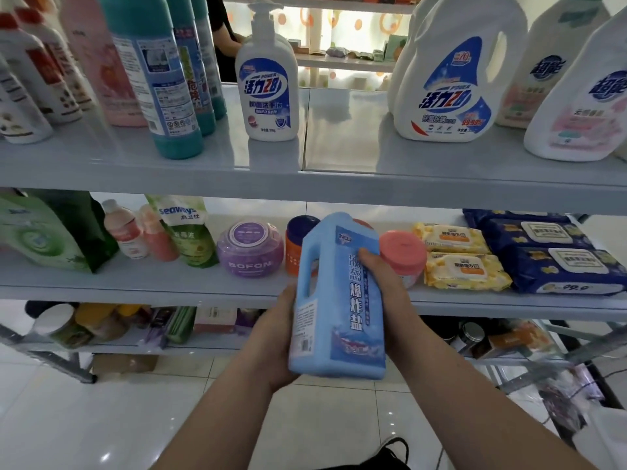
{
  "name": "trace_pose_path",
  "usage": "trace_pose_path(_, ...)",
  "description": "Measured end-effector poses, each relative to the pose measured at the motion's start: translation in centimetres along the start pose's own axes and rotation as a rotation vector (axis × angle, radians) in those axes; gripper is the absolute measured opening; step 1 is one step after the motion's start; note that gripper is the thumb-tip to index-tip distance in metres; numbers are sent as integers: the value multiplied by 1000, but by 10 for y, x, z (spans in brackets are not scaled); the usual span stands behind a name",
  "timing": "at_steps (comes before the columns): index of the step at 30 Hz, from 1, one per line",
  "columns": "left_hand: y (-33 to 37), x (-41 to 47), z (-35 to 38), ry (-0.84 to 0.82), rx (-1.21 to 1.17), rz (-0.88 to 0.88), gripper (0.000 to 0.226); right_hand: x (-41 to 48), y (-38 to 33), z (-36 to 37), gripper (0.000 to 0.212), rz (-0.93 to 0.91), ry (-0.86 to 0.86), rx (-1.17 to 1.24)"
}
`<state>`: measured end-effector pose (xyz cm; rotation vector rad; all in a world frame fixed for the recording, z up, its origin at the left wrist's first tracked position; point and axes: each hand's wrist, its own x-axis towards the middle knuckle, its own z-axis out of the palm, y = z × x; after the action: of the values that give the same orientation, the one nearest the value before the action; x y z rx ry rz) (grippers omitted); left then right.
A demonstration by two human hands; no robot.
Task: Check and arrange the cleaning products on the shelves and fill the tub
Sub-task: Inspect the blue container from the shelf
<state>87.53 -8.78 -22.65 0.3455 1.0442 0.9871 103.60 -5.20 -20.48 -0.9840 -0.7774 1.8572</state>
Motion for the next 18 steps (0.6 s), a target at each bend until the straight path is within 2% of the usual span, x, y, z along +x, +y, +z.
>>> trace_pose_path(3,10,-2,-6,-45,203,135,81,10,-2,-2,72,-83,37,-126)
trace_pose_path(4,11,-3,-7,-80,304,195,83,13,-1,-4,77,-123,28,-186)
trace_pose_path(6,6,2,-16,-113,390,283,78,14,1,-9,71,-204,-36,-287)
trace_pose_path(12,0,-4,-26,-174,385,463,91,9,-7,-10,89,-335,-255,-390)
trace_pose_path(18,-5,-13,-27,-143,338,597,84,3,-9,5,89,-423,-226,-510)
